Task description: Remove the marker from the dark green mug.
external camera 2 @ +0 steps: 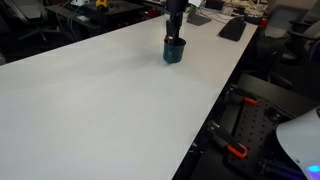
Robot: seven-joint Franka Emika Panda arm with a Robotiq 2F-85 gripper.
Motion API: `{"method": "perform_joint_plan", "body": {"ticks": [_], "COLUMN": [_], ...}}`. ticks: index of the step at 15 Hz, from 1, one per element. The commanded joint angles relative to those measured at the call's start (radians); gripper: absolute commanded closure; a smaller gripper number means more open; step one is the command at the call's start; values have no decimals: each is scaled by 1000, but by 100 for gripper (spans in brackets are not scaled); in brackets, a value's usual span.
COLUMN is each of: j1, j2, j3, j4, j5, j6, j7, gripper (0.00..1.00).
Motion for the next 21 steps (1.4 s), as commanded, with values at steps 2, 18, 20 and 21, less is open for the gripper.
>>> {"method": "perform_joint_plan", "body": {"ticks": [2,18,20,21], "j1": [-9,-47,-42,-41], "j2": [22,52,48,48], "j3": [32,38,35,34], "j4": [27,105,101,101], "j5": [35,134,127,127], "j6": [16,-28,-37,-40], "j7": [-37,-9,-5,-3], "gripper": [28,36,39,41]}}
